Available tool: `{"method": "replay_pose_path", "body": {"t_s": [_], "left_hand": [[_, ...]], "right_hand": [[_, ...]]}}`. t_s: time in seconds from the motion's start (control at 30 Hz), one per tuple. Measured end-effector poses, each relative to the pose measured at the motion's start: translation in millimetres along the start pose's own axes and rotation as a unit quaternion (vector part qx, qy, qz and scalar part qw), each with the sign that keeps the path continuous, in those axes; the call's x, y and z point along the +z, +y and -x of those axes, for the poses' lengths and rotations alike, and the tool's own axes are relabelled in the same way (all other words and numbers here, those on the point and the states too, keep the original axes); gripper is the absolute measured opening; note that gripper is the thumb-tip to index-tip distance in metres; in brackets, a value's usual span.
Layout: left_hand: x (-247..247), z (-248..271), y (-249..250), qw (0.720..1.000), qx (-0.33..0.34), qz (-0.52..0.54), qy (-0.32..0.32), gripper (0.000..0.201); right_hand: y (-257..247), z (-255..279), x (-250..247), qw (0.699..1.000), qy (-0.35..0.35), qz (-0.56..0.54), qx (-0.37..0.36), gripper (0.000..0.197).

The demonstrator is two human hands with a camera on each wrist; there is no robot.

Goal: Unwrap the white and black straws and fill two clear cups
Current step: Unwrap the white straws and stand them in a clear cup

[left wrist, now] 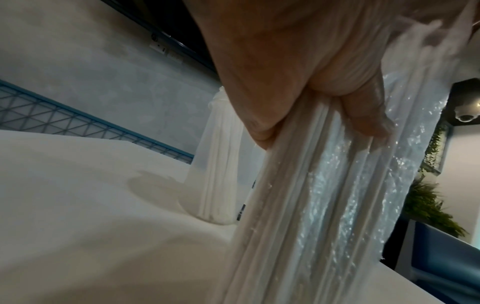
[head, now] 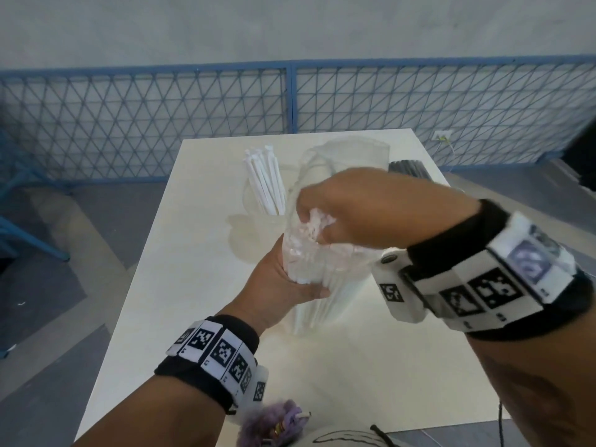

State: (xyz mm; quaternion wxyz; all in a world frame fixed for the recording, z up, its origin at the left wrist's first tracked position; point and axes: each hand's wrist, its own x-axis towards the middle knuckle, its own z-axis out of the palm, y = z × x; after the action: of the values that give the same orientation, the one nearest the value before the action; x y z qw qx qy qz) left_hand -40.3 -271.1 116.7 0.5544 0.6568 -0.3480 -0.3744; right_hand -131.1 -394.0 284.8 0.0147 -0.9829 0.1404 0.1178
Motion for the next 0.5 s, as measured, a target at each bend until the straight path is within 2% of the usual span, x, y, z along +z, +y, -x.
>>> {"method": "replay_pose_path", "body": {"t_s": [0.07,0.13,0.2,0.27,0.37,0.5], "left_hand": [[-0.8,0.0,-0.3,1.0,-0.011,-0.001,-0.003,0.065],[-1.6,0.1,-0.6,1.0,-0.023,-0.001,-0.002,0.059],[-2.4,-0.3,-0.1,0.999,-0.031,0.008,0.003,0.056],[-1.9,-1.2,0.6,0.999,-0.03,0.02,-0.001,0.056],[-1.6,-2.3,1.1,0.999,-0.027,0.031,-0.01,0.059],[-2.2,-4.1,3.6,0.999,-0.017,0.027,-0.025,0.064]], "right_hand": [[11.6,28.9,-22.9,0.994,0.067,-0.085,-0.029,0.026],[17.6,30.2,-26.5,0.979,0.14,-0.15,-0.012,0.03],[15.2,28.8,-14.4,0.959,0.166,-0.229,0.02,0.041],[14.7,28.5,-2.4,0.924,0.197,-0.322,0.062,0.057],[9.3,19.6,25.1,0.885,0.148,-0.436,0.071,0.065],[4.5,7.2,40.2,0.84,0.151,-0.515,0.084,0.039]]}}
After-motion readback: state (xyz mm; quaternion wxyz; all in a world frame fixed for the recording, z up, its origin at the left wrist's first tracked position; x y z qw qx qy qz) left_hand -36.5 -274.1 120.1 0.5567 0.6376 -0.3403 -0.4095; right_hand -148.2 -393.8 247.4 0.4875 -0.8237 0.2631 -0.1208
